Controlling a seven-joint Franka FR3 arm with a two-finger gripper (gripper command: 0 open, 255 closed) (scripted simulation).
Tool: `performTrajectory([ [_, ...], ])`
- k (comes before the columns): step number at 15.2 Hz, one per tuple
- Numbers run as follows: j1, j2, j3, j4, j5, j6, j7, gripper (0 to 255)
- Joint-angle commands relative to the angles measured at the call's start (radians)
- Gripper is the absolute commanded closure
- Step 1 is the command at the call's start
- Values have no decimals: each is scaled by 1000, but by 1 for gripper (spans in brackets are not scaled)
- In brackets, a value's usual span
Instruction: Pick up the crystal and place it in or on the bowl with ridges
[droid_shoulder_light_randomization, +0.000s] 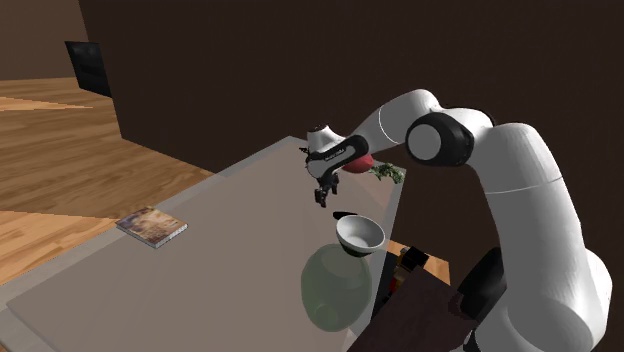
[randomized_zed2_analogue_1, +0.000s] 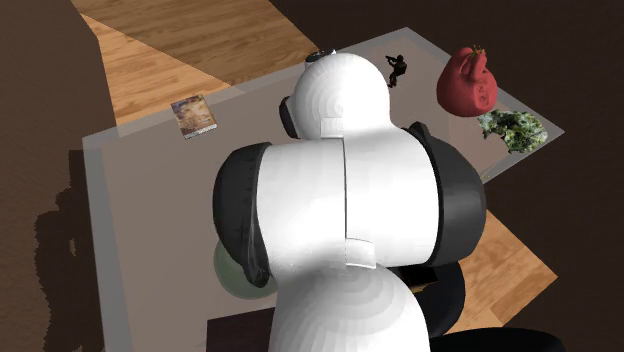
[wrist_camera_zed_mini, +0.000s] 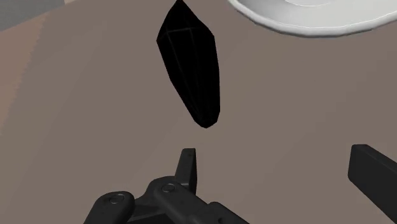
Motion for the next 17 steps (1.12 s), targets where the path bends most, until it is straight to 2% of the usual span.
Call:
performTrajectory([
  [1, -2, 62, -4, 75, -3, -15, -5, 0],
  [8, -18, 121, -11, 73, -9, 50, -2, 0],
  [16, -18, 121, -11, 73, -9, 50, -2, 0],
  [17, -18, 121, -11, 73, -9, 50, -2, 255],
])
